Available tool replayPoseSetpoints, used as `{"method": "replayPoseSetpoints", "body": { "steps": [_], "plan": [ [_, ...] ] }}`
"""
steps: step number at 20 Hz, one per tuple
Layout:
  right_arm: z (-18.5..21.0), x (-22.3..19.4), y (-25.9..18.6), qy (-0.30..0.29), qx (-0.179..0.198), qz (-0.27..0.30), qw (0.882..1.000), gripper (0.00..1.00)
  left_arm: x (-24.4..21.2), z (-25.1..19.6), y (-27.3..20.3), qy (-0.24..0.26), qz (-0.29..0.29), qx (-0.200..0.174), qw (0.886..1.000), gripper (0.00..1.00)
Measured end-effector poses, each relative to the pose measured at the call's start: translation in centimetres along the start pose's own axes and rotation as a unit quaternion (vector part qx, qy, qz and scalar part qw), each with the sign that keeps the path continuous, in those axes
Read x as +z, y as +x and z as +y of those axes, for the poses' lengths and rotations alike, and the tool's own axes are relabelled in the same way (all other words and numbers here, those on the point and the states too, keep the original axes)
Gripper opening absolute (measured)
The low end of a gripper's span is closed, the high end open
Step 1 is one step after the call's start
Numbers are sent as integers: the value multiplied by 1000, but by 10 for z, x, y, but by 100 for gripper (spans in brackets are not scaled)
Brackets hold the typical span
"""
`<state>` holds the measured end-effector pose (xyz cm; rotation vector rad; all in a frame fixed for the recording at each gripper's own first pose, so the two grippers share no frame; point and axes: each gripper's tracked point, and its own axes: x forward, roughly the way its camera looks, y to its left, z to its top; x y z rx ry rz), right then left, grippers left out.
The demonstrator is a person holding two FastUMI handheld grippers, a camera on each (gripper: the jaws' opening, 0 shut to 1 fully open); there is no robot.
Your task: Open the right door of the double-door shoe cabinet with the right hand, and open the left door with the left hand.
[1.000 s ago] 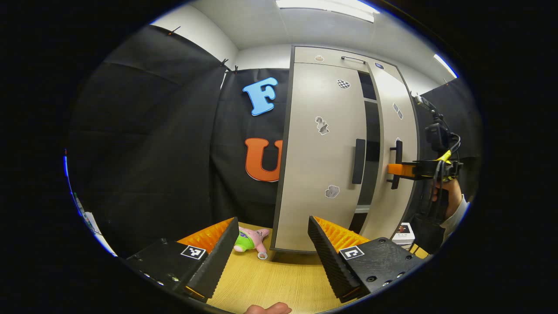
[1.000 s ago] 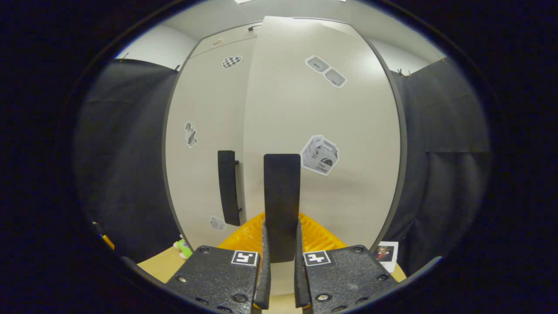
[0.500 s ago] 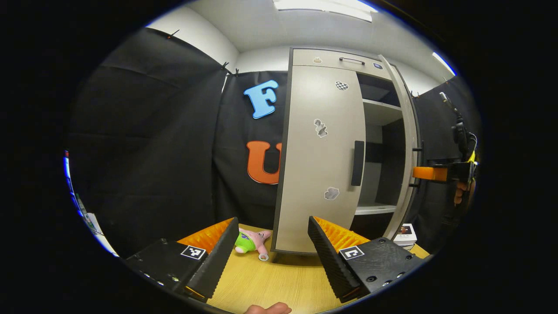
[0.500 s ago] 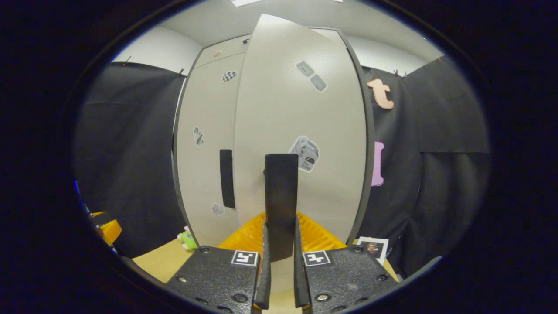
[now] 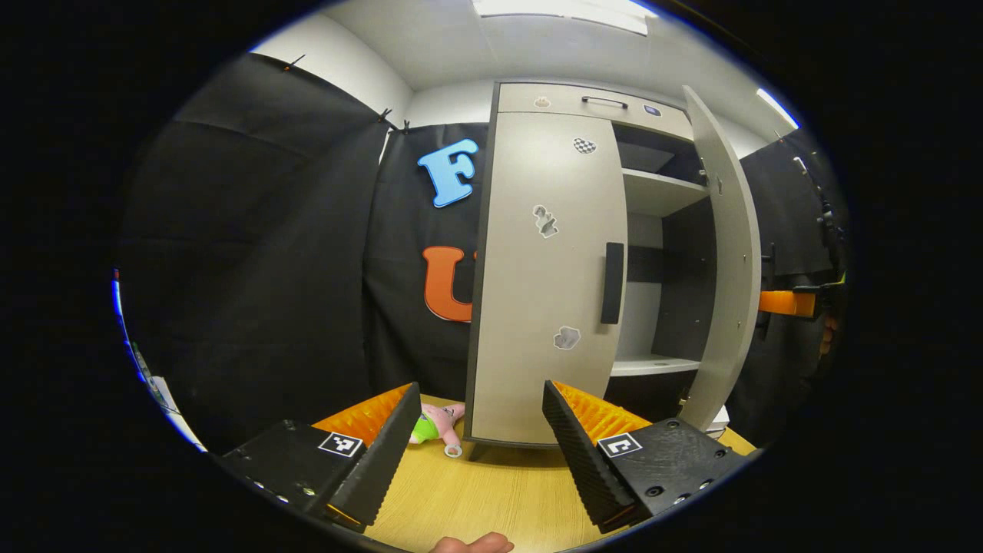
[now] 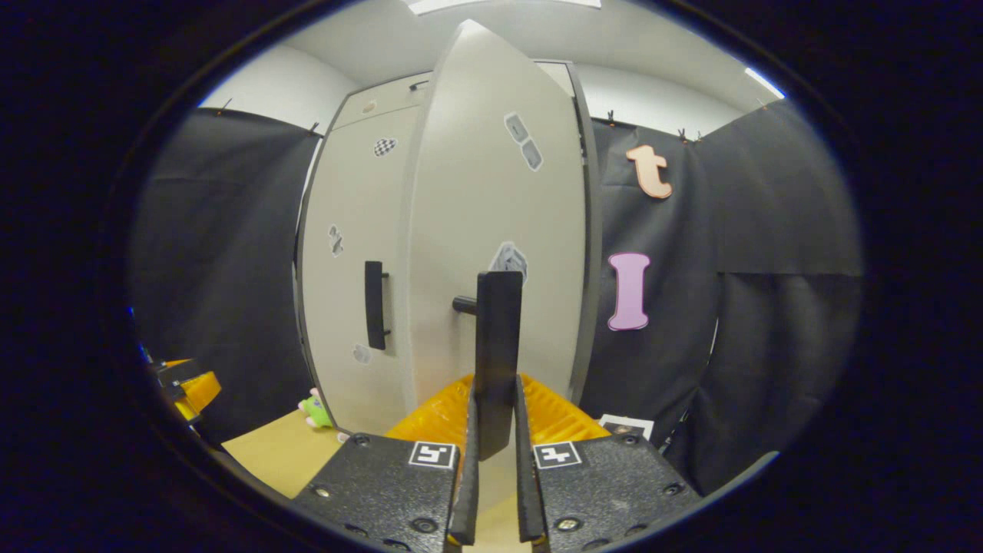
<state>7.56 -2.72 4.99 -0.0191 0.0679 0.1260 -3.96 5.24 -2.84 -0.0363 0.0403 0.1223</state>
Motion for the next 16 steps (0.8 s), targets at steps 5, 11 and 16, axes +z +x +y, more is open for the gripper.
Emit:
{"method": "replayPoseSetpoints", "body": {
  "steps": [5,11,16],
  "plan": [
    [-19,-8,-10,1,-20,6,1000,23,-2,-23,0,7,5,-20,1000,95],
    [-72,-18,-10,18,-73,10,997,13,0,-35,-1,10,1,-32,999,95],
    [-106,-18,-11,68,-57,-2,996,4,4,-37,-1,2,-3,-36,999,95]
  ]
}}
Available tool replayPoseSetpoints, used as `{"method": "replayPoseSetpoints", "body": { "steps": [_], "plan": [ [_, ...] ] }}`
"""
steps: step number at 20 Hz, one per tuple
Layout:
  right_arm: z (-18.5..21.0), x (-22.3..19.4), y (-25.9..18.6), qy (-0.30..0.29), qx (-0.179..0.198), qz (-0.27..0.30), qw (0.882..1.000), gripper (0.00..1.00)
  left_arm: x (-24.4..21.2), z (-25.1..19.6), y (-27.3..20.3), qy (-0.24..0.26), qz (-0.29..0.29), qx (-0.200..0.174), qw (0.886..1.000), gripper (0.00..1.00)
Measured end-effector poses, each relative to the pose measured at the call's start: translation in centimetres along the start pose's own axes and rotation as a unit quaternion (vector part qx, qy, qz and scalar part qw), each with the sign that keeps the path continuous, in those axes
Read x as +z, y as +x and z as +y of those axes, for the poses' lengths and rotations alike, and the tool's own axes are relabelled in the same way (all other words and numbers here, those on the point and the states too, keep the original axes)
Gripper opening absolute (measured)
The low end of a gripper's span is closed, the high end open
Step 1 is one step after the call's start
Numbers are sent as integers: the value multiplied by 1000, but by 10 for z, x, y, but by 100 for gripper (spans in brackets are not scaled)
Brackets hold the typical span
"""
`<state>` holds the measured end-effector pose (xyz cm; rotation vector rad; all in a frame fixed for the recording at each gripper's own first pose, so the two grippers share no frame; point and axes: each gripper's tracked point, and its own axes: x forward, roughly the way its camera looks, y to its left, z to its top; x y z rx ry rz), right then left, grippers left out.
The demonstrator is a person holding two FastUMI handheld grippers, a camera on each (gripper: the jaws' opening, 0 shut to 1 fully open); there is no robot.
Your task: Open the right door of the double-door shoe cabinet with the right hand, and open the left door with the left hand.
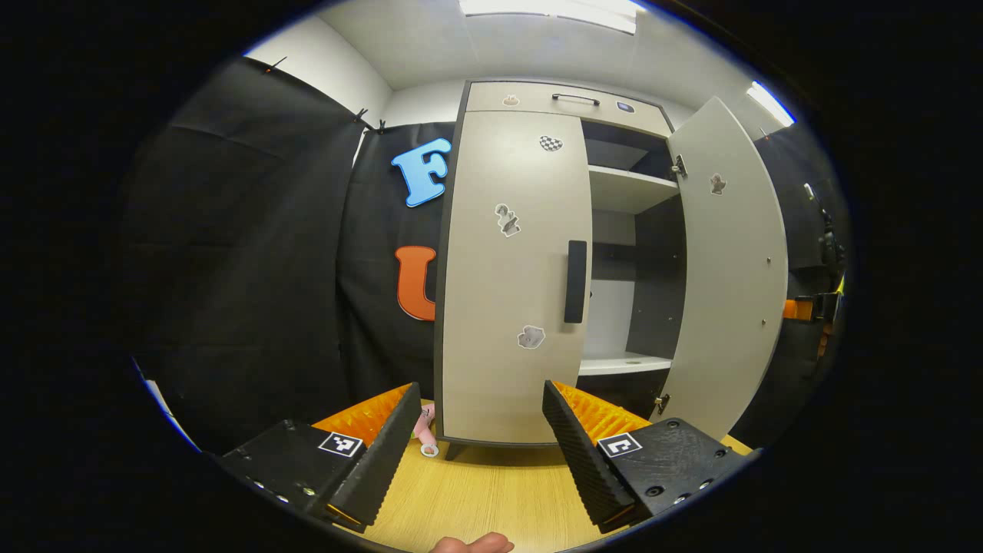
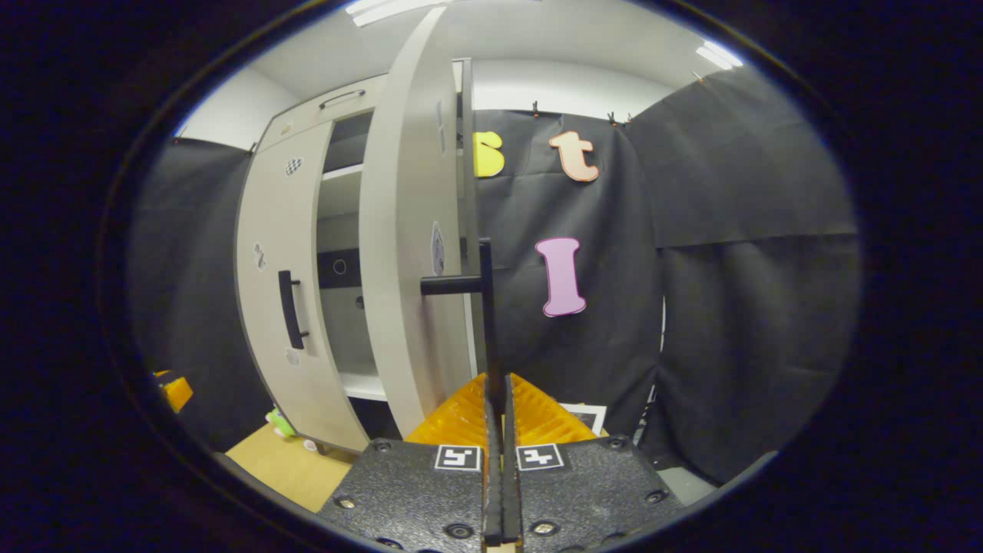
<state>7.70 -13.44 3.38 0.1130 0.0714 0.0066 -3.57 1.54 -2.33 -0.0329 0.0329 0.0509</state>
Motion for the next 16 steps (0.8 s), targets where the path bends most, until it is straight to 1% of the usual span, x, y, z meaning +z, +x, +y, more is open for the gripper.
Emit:
{"method": "replayPoseSetpoints", "body": {
  "steps": [1,3,6,9,10,12,16],
  "plan": [
    [-8,-1,-1,-6,0,-1,1000,4,0,0,1,2,-1,1,1000,95],
    [-7,0,-1,-25,-4,-1,1000,6,2,-1,0,4,-2,3,1000,95],
    [-4,-2,-4,-19,-17,6,1000,4,1,-4,-2,5,-2,-1,1000,95],
    [-5,0,-28,-33,-37,-5,999,4,-2,1,-3,13,-3,11,1000,95],
    [-1,-2,-41,-33,-37,-8,999,4,-5,3,-2,16,-1,15,1000,95],
    [13,-10,-63,-15,-24,-14,1000,4,-11,4,-1,15,7,18,1000,95],
    [31,-44,-83,10,-18,-23,1000,4,-20,-3,7,10,24,12,1000,95]
  ]
}}
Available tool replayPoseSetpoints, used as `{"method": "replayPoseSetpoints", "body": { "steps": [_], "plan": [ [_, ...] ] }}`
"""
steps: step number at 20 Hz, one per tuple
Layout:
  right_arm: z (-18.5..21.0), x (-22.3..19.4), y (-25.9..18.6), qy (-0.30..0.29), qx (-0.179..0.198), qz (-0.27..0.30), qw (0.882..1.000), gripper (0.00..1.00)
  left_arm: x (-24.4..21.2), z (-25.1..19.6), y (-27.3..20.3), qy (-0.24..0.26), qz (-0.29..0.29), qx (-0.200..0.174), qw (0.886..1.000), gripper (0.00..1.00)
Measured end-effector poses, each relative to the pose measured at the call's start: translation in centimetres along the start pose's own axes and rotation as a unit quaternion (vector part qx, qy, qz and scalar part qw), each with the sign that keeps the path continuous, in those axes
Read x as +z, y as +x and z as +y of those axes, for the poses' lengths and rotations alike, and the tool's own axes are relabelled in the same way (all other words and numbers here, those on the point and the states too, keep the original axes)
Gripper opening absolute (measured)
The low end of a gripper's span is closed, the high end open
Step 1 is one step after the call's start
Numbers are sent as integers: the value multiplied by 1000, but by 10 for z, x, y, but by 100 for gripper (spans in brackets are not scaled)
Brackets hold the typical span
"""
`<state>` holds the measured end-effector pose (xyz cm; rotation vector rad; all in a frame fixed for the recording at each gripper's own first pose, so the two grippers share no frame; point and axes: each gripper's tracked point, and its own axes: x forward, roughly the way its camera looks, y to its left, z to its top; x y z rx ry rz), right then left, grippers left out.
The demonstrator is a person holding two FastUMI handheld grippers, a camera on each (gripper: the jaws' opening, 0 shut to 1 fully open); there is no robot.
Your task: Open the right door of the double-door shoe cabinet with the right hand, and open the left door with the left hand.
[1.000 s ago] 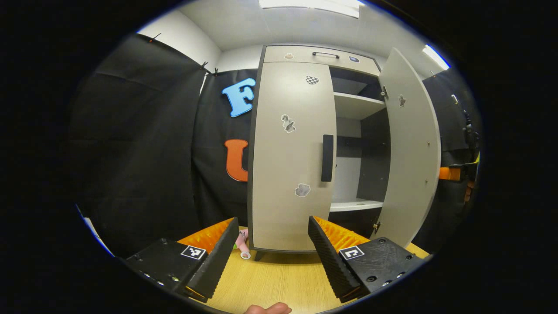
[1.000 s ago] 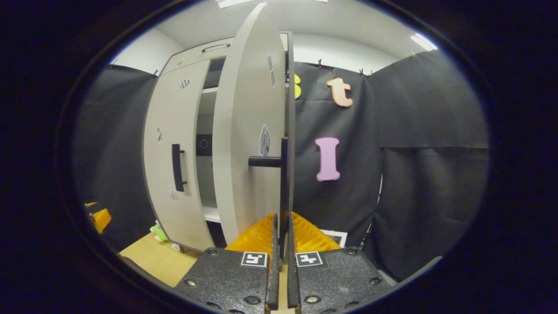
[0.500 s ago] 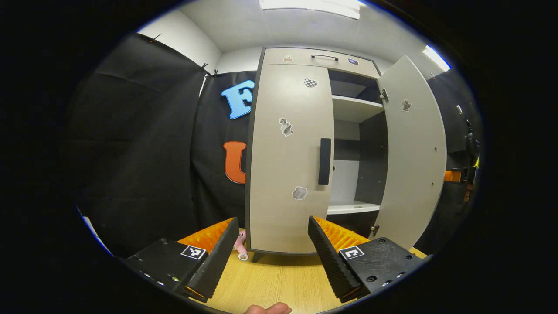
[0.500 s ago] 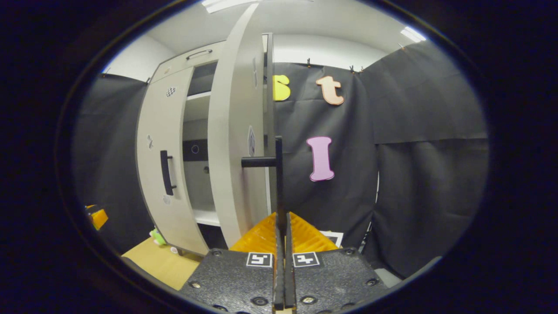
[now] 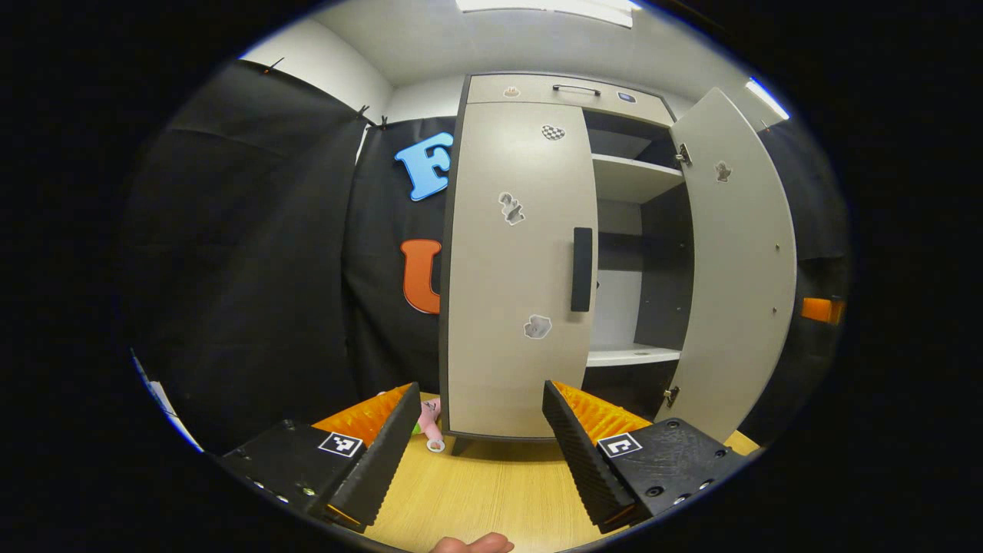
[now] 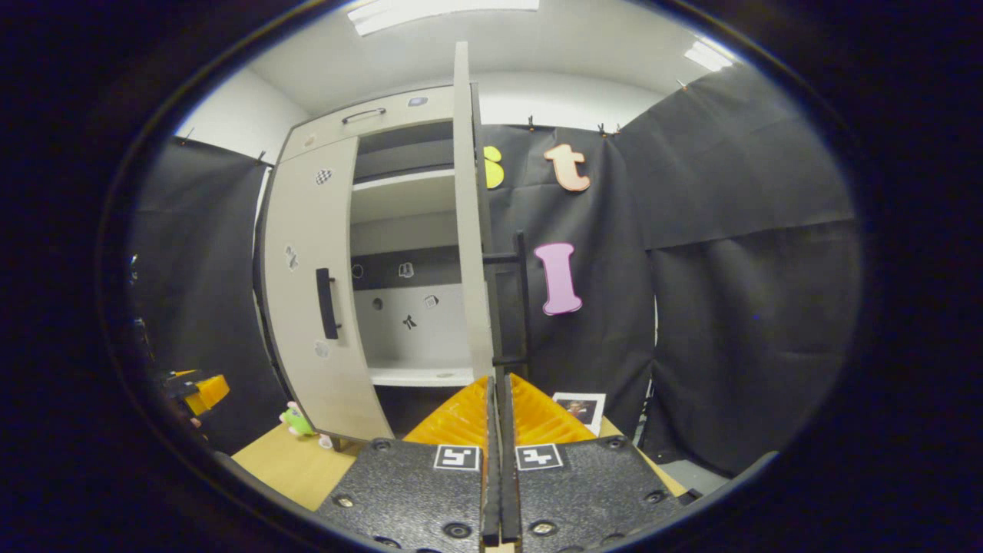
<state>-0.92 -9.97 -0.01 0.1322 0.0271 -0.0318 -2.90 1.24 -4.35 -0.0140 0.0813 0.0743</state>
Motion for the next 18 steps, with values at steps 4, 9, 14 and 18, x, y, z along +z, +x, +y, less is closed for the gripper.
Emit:
{"method": "replayPoseSetpoints", "body": {
  "steps": [4,9,14,18],
  "plan": [
    [19,-24,-10,-12,27,9,1000,4,4,-11,2,6,-10,-12,1000,95],
    [35,-14,-14,-43,38,-20,998,44,12,-29,-4,16,-47,-33,998,95],
    [58,-17,-10,-48,51,-19,997,85,37,-42,-11,0,-102,-42,994,95],
    [64,-23,-10,-55,65,-9,996,85,57,-71,7,-17,-115,-87,989,95]
  ]
}}
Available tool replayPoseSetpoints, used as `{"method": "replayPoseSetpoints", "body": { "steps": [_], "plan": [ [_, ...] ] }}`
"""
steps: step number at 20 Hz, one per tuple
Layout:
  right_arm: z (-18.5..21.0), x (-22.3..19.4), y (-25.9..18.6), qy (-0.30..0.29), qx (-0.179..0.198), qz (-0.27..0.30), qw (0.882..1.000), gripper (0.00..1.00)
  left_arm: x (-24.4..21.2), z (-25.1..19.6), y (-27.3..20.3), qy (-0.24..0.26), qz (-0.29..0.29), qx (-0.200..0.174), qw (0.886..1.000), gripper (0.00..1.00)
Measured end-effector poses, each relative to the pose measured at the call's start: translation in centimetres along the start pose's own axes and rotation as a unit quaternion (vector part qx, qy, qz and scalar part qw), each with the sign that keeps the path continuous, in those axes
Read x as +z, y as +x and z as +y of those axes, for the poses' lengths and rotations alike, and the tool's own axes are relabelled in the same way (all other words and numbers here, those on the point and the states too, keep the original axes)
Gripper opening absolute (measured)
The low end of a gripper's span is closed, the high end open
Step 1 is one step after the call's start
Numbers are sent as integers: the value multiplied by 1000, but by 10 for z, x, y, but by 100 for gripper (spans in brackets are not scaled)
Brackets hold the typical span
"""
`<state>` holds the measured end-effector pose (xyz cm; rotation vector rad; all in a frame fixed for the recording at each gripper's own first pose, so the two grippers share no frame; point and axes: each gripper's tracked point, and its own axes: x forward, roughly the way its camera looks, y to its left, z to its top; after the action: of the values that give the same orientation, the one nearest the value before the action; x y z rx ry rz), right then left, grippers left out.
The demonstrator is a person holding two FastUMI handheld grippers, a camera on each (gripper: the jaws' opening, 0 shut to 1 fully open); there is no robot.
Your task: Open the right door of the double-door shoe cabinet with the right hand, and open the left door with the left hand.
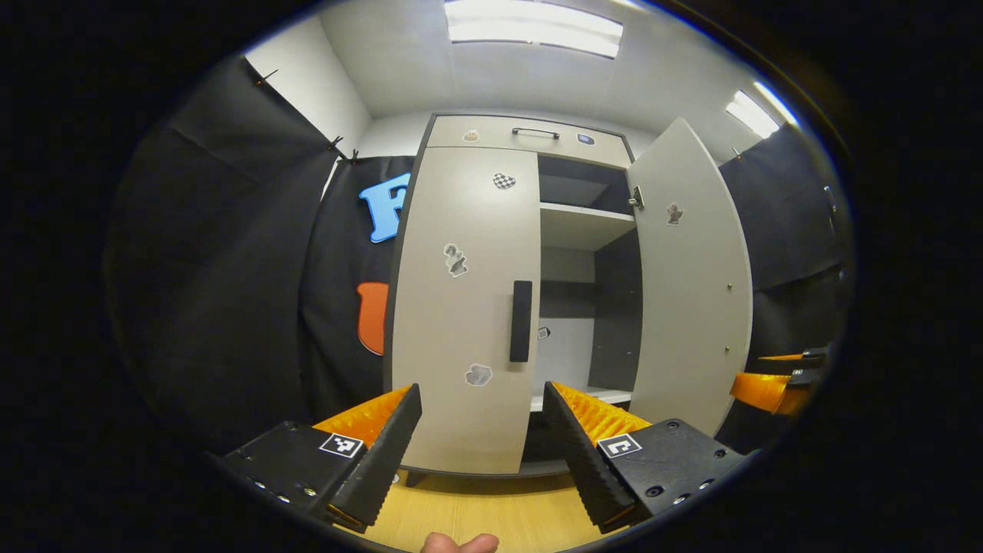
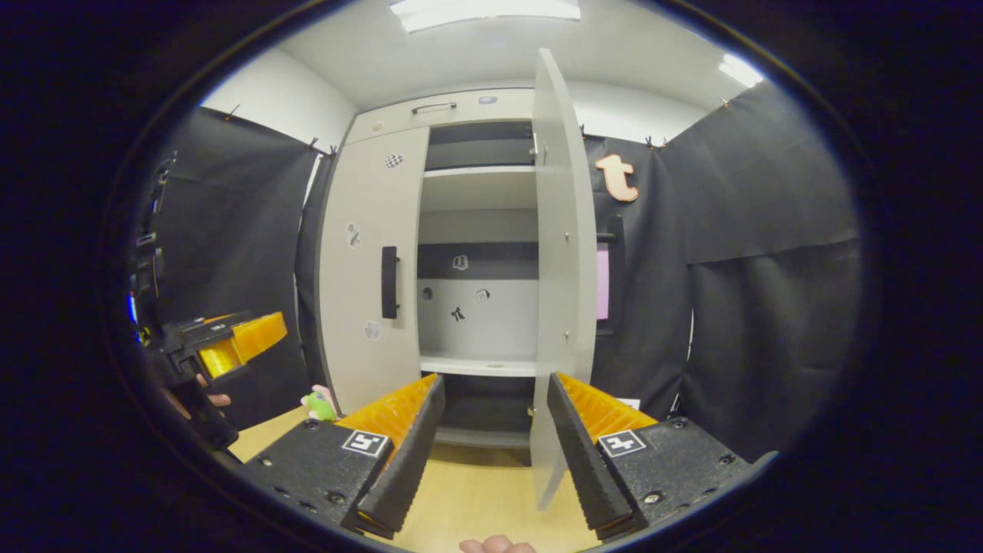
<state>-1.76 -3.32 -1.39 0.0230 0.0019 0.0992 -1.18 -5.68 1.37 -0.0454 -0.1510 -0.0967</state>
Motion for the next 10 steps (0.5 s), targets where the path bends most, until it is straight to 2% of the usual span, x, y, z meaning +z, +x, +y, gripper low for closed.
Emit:
{"method": "replayPoseSetpoints", "body": {
  "steps": [3,5,7,10],
  "plan": [
    [1,-2,-6,4,8,5,1000,85,2,-16,43,-6,15,-27,999,95],
    [-4,-4,-11,4,6,9,1000,84,3,-21,77,-3,25,-31,999,95],
    [-12,-3,-18,3,-4,4,1000,85,3,-29,111,-7,37,-42,998,95],
    [-29,-2,-28,-4,-27,0,1000,84,8,-29,159,4,40,-34,999,95]
  ]
}}
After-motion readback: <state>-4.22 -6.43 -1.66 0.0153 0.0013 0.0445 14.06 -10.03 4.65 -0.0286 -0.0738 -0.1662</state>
